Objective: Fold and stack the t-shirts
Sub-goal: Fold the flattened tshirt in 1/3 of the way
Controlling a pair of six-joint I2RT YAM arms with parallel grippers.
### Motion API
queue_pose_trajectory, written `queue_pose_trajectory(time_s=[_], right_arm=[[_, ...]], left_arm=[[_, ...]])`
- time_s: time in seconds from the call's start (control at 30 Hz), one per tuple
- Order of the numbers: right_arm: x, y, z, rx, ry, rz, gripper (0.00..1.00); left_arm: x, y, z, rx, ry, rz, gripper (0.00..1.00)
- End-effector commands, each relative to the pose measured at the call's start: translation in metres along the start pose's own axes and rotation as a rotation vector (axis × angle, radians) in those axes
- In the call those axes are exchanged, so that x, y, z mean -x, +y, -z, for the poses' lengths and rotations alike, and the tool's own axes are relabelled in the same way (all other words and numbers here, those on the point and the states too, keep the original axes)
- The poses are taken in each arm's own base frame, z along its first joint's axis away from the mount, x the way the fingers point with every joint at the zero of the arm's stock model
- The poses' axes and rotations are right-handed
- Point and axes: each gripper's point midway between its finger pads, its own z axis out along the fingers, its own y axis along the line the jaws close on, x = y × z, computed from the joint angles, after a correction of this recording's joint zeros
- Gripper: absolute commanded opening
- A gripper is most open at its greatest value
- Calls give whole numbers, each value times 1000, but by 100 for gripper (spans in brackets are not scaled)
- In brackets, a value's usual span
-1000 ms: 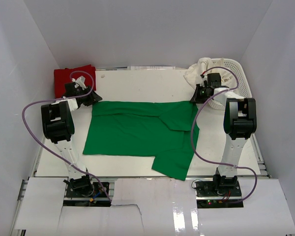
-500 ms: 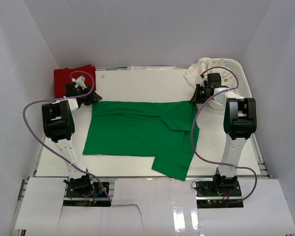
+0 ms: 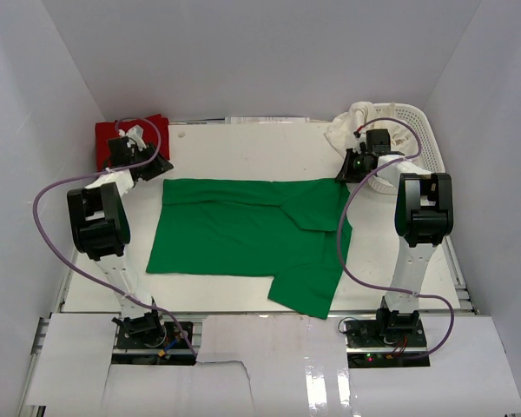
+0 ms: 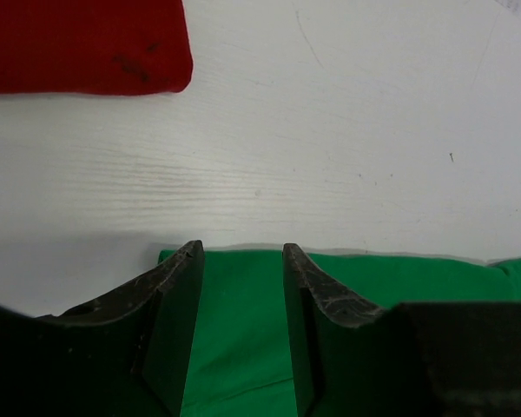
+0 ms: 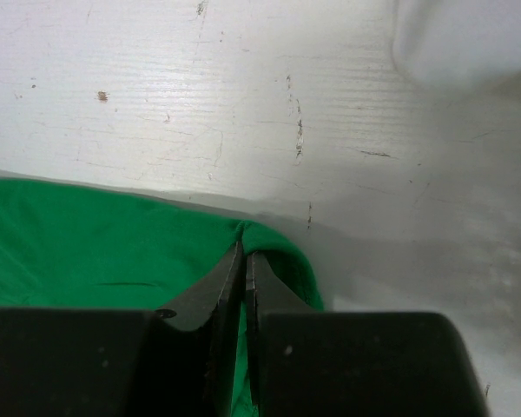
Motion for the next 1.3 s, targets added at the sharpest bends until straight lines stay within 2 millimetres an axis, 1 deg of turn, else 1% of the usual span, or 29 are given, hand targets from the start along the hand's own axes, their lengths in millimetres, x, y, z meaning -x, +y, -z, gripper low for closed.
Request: queue_pose_trajectory(time_s=[0.0, 0.17, 0.27, 0.4, 0.43, 0.5, 0.63, 0.8, 0.83, 0.93, 0.97, 1.03, 1.07, 1.1, 1.13, 1.2, 1.27], right_arm=[[22, 12, 14, 32, -52, 30, 8], [21, 12, 14, 31, -50, 31, 8], [21, 13, 13, 35, -49, 31, 8], [21, 13, 13, 38, -52, 31, 8], [20, 12, 13, 35, -48, 31, 8], [19, 12, 13, 34, -46, 33, 8], [19, 11, 13, 31, -48, 31, 8], [17, 11, 12, 29, -45, 33, 8], [17, 11, 12, 28, -44, 32, 8], [18, 10, 12, 29, -45, 33, 8], [17, 10, 12, 29, -45, 33, 8], [18, 11, 12, 27, -47, 35, 8], [18, 10, 12, 25, -47, 36, 8], [18, 9, 12, 24, -46, 35, 8], [18, 10, 12, 24, -47, 36, 8], [18, 10, 12, 22, -45, 35, 8], [19, 8, 11, 18, -46, 34, 8]], left_arm=[[-4, 2, 15, 38, 21, -1, 52], [-16, 13, 17, 85, 49, -4, 53], [-21, 16, 17, 87, 56, -2, 53], [-25, 16, 12, 73, 72, 1, 53], [-30, 17, 9, 69, 87, 12, 53], [-32, 15, 5, 48, 100, 20, 53], [-44, 17, -1, 31, 134, 42, 53], [-59, 25, -7, 39, 177, 64, 52], [-61, 23, -8, 26, 183, 68, 51], [-67, 25, -13, 20, 206, 82, 43], [-64, 25, -15, 19, 202, 80, 38], [-69, 28, -19, 13, 222, 86, 32], [-64, 27, -21, 10, 218, 81, 24], [-70, 31, -24, 16, 235, 91, 21], [-69, 32, -26, 21, 239, 93, 19], [-66, 35, -29, 31, 237, 93, 11], [-67, 40, -30, 60, 235, 98, 8]])
